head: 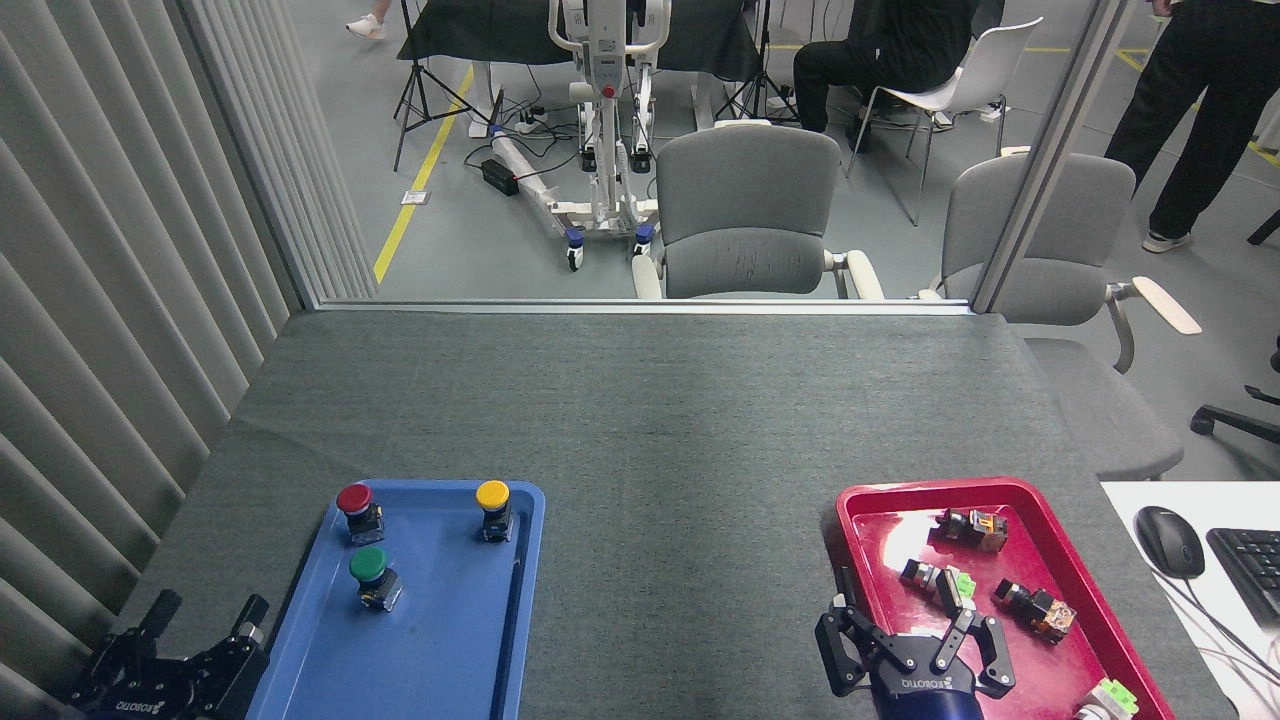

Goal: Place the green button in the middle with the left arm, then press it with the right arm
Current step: 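Move the left gripper over the green button on the blue tray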

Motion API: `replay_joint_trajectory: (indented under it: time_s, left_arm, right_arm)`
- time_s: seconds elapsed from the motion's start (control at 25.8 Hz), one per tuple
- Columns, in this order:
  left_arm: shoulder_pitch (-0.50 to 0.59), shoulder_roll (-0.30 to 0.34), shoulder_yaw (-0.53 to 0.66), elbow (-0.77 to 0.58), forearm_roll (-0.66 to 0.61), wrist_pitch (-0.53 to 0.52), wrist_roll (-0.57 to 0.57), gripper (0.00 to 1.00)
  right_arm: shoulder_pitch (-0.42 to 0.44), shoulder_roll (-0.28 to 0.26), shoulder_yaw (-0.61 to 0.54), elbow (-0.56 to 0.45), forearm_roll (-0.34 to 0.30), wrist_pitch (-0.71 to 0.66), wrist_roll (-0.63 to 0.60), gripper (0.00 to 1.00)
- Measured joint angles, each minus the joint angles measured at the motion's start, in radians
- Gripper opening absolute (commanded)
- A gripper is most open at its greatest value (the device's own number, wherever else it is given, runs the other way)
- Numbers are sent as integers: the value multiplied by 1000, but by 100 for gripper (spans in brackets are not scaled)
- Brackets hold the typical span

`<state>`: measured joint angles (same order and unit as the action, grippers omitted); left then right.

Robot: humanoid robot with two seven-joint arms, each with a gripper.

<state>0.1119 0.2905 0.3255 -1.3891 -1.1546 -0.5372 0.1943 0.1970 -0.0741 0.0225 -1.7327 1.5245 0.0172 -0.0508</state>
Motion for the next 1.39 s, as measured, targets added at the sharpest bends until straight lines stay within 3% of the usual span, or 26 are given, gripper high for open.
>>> replay_joint_trajectory:
  time_s: [0.85, 1.39]
  left_arm:
    - [-12, 16, -24, 65, -1, 43, 3, 99]
    - [-159, 39, -323, 246, -19, 67, 72, 99]
  right_arm:
    - [-5, 17, 3, 24, 2, -1, -6, 99]
    - [-5, 17, -3, 23, 2, -37, -15, 99]
